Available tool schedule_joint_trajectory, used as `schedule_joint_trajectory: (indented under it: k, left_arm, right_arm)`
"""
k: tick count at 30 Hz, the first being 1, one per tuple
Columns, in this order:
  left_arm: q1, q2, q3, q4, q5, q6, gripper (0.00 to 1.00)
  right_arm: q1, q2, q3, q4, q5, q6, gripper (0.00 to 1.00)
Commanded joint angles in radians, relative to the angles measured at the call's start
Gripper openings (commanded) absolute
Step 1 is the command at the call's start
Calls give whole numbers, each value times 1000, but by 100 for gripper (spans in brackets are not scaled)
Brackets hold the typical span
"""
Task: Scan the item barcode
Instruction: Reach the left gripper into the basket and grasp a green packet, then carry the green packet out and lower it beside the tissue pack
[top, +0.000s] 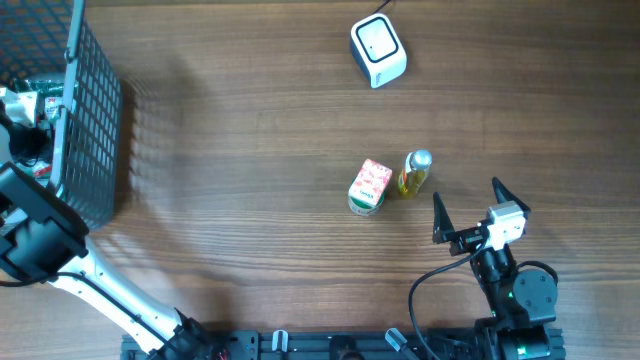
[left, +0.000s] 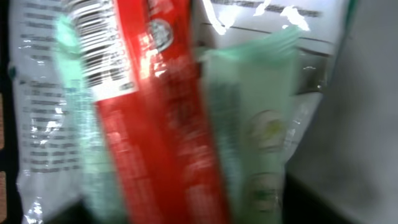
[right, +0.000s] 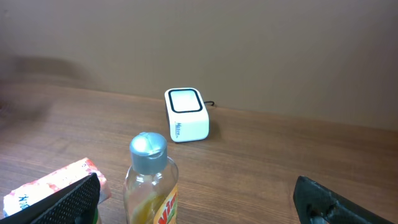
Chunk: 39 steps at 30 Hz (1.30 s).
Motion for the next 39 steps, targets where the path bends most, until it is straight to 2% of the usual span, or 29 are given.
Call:
schedule_joint_trajectory:
  k: [1, 2, 4, 9, 14, 17, 23, 28, 31, 34, 39]
  left_arm:
    - [17, 63, -15, -2, -23, 19, 24]
    - [17, 63, -15, -2, -22, 17, 14]
    - [17, 63, -15, -2, -18, 8, 4]
    - [9, 47, -12, 0, -2, -98, 4]
    - [-37, -89, -11, 48, 34, -231, 4]
    - [-77, -212, -11, 52, 20, -247, 4]
    - [-148, -518, -11, 59, -34, -367, 4]
    - [-211, -745, -12, 58, -18, -527, 4]
    - [-278, -855, -12, 35, 23, -616, 4]
    - [-380, -918, -12, -15, 23, -645, 4]
    - [-568, -924, -12, -160, 22, -717, 4]
  right_arm:
    - [-3, -2, -1, 3, -1, -5, 100]
    - [-3, -2, -1, 3, -1, -5, 100]
    - [-3, -2, -1, 3, -1, -5, 100]
    - [-3, -2, -1, 3, -1, -5, 100]
    - [-3, -2, -1, 3, -2, -4, 100]
    - [-3, -2, -1, 3, -1, -5, 100]
    - [-3, -2, -1, 3, -1, -5, 100]
    - [-3, -2, -1, 3, -1, -4, 100]
    - [-3, -2, -1, 3, -1, -5, 100]
    - [-3, -2, -1, 3, -1, -5, 100]
    - [-3, -2, -1, 3, -1, -5, 100]
